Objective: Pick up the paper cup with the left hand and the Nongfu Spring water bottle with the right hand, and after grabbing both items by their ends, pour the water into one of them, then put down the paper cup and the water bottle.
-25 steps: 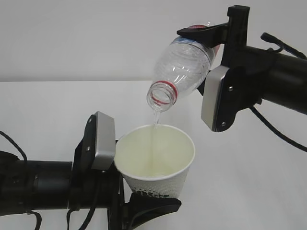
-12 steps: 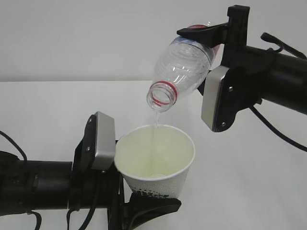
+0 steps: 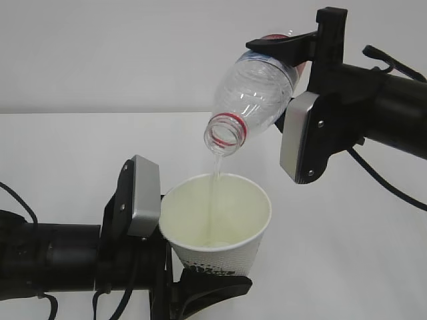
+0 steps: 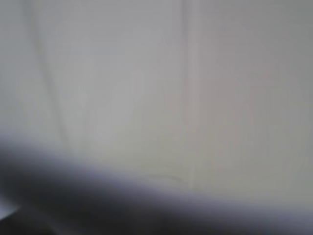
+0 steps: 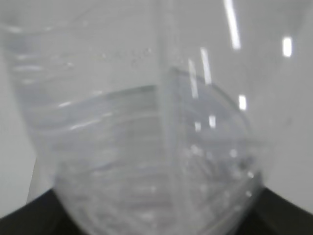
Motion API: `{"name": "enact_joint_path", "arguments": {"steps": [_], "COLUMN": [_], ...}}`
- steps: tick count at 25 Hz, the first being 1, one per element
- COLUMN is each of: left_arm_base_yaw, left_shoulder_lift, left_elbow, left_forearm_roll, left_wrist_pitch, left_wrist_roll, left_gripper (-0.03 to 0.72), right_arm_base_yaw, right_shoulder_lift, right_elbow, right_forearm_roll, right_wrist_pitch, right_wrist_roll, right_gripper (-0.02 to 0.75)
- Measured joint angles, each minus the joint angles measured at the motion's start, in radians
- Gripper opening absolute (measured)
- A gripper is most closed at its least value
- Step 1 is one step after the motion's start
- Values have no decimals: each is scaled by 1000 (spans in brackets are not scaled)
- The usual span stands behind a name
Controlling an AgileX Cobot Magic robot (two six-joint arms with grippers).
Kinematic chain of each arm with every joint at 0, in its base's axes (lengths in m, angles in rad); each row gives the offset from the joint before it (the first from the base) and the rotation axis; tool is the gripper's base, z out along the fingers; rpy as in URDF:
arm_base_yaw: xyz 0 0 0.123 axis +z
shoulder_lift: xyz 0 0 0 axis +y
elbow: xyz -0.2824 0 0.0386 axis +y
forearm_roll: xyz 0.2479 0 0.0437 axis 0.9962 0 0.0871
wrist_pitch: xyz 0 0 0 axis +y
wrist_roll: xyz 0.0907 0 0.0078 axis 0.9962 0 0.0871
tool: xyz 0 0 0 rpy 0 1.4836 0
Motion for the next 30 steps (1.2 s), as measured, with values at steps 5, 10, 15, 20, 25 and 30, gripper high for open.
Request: {"name": "enact_joint_path", "arguments": {"steps": [5, 10, 15, 20, 25, 30], "left_arm_base_yaw": [0, 0, 0, 0, 0, 0], "left_shoulder_lift": [0, 0, 0, 0, 0, 0], "left_elbow": [0, 0, 0, 0, 0, 0], "left_forearm_roll": [0, 0, 0, 0, 0, 0], "left_wrist_pitch": [0, 0, 0, 0, 0, 0], "left_wrist_roll": [0, 0, 0, 2, 2, 2], "left_gripper": [510, 510, 510, 502, 502, 502], "right_arm_base_yaw": [0, 0, 0, 0, 0, 0], "right_shoulder_lift": [0, 0, 0, 0, 0, 0], "right_elbow": [0, 0, 0, 0, 0, 0], "right_forearm_roll": [0, 0, 0, 0, 0, 0], "right_wrist_pitch": [0, 0, -4, -7, -7, -7], "right_wrist_roll": [-1, -2, -5, -5, -7, -8], "right_gripper": [476, 476, 476, 476, 476, 476]}}
